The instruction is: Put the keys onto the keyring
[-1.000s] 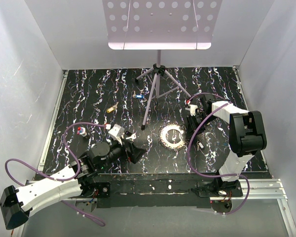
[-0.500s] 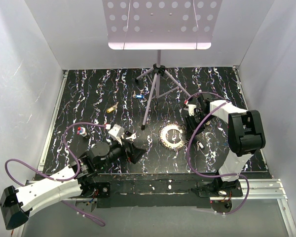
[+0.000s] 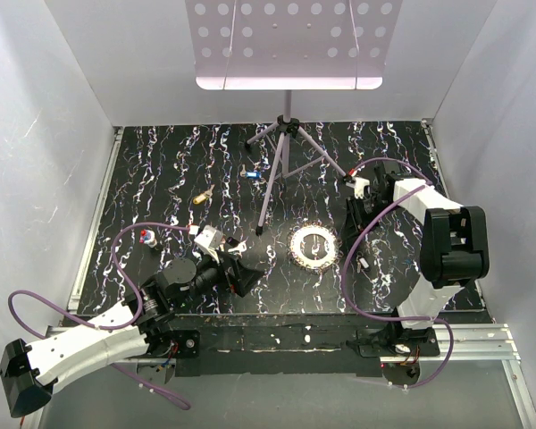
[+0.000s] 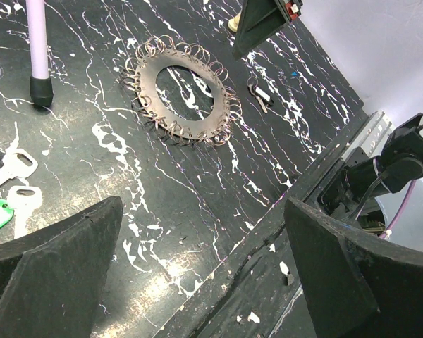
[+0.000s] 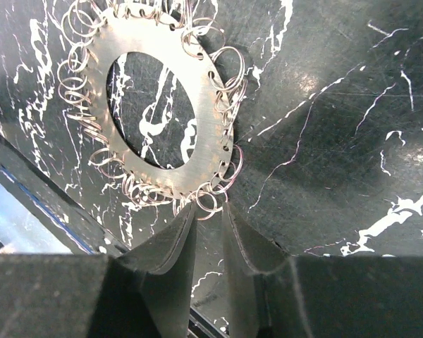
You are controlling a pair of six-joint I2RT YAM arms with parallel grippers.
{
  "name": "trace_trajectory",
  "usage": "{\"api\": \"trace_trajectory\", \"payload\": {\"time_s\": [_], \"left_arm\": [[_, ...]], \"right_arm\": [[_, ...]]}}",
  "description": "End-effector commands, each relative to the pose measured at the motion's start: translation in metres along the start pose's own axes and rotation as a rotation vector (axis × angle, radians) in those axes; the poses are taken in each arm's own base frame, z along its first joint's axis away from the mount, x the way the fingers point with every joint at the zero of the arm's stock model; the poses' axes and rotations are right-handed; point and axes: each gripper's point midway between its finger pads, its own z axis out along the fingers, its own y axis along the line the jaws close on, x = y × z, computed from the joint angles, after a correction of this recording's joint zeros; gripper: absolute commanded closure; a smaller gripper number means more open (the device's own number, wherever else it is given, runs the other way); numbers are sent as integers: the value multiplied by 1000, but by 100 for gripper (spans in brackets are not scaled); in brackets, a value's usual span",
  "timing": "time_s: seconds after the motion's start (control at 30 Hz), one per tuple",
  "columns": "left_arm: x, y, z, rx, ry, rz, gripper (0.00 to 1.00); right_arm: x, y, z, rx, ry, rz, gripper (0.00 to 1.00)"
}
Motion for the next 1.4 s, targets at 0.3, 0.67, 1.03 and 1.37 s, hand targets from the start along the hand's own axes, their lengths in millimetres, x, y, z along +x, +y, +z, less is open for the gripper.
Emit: {"api": "trace_trajectory", "payload": {"time_s": [0.3,0.67,1.03,1.37], "left_arm": [[1,4,1,-17,3,-5,0],[0,4,0,-20,-4,-5,0],[1,5,0,-20,0,-5,0],[-1,4,-2,-19,-2,-7,0]], "right_arm": [[-14,2,5,-43,-27,100,65],[-39,-5,10,-45,-31,108,65],[-40,-4,16,-76,-4,125,67],[-31,2,-4,-50,-26,55,66]]}}
